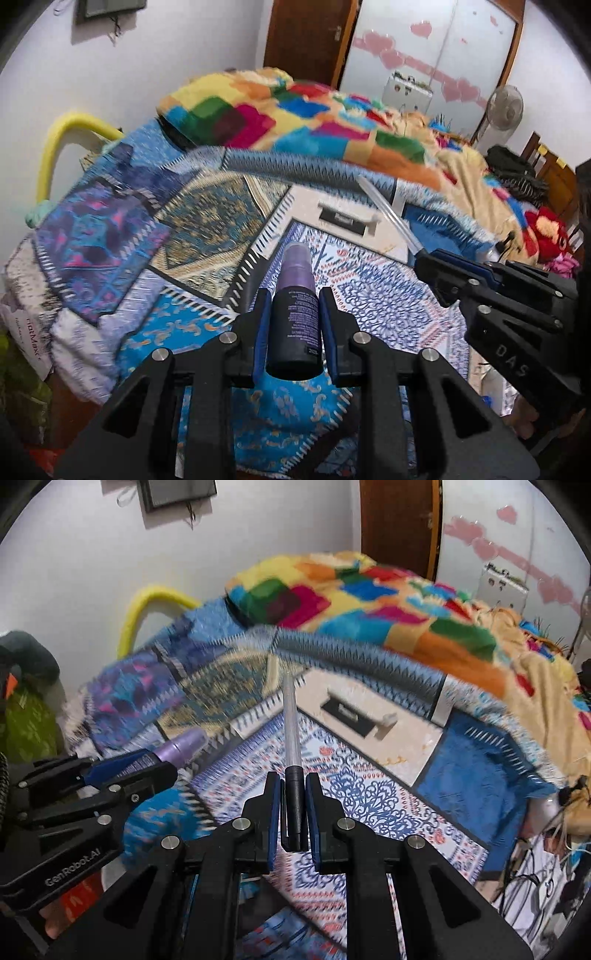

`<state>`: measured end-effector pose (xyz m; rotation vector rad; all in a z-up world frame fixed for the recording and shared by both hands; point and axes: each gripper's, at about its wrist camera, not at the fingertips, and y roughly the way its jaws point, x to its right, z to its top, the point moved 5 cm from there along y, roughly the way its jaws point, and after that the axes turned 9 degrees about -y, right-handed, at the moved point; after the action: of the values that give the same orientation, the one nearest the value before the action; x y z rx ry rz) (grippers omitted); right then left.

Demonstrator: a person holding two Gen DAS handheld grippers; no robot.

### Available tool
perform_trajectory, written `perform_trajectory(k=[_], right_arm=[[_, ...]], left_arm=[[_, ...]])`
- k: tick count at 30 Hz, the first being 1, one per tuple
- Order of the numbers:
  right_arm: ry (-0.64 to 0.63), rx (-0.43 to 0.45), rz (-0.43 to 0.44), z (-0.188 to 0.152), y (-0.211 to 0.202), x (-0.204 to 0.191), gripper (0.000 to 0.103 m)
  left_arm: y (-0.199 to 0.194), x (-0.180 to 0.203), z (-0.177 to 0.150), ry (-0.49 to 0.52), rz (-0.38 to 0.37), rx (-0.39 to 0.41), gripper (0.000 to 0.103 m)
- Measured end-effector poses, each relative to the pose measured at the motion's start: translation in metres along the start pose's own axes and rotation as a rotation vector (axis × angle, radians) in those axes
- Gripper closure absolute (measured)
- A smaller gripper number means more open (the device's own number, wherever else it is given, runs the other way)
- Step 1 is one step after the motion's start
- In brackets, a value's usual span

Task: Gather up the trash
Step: 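Carry the spray bottle and clear stick with both tools over the bin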

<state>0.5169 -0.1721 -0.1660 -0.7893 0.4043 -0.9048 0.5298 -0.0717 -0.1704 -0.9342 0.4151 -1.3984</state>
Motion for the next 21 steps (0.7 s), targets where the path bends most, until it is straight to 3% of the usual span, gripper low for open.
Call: perform_trajectory(k=[10, 21], right_arm=[[-0.027, 0.138, -0.017, 0.026, -0.093, -0.053, 0.090], [-0.092, 0.214, 0.061, 0.017, -0.149, -0.142, 0.090]], left_arm=[[-0.118, -0.026, 0.002, -0.033, 0.005, 0.137, 0.078], [-0.206, -0.100, -0.039, -0.084, 0.082, 0.199, 0.078]])
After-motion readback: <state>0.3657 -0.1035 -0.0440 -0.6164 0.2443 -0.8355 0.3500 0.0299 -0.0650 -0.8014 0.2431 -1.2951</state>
